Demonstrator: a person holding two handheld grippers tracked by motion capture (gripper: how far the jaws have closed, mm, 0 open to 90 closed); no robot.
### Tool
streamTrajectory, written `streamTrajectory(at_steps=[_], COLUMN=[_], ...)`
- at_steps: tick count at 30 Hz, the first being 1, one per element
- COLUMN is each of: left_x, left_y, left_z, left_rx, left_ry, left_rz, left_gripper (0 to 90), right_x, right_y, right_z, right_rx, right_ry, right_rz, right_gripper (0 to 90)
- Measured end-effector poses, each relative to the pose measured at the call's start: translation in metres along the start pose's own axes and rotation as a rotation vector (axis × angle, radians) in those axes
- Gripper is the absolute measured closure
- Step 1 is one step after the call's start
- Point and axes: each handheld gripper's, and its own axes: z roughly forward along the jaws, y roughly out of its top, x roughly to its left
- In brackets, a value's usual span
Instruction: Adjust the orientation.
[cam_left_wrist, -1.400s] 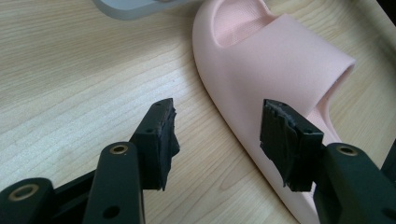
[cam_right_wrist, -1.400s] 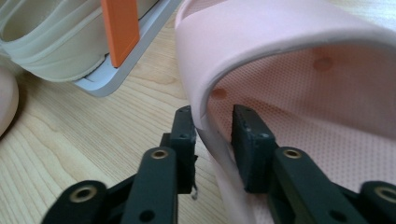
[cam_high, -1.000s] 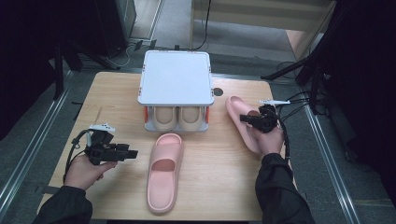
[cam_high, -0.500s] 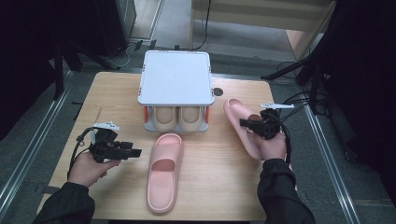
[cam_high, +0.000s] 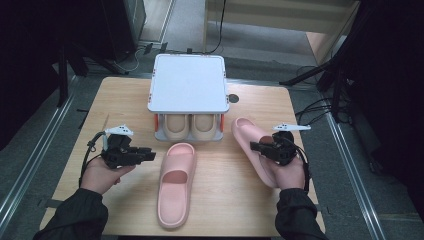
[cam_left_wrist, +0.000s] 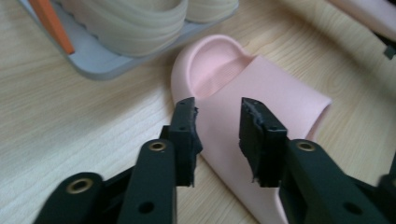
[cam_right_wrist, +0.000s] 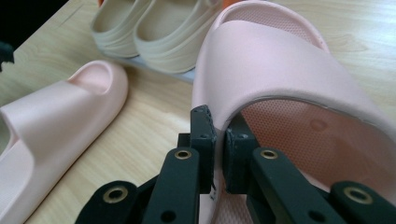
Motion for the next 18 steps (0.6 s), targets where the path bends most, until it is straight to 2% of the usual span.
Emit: streamTrajectory(at_steps=[7,13,18], left_x=[-0.003,-0.004,-0.002], left_y=[0.007,0.011,0.012], left_z=[0.010,0.016,0.021], left_rx=[0.039,0.053,0.067], left_ry=[-0.021,-0.027,-0.044], left_rz=[0.015,0.033,0.035], left_gripper=[75.4,75.5,75.4], right_x=[0.025,0.045,0.056], right_y=[-0.013,-0.024,-0.027], right_z=[0.005,0.016,0.022], right_rx=[0.036,0.075,0.090], right_ry=[0.020,0.034,0.047], right_rz=[-0.031,-0.068,-0.080], right_gripper=[85.7,85.7,85.7])
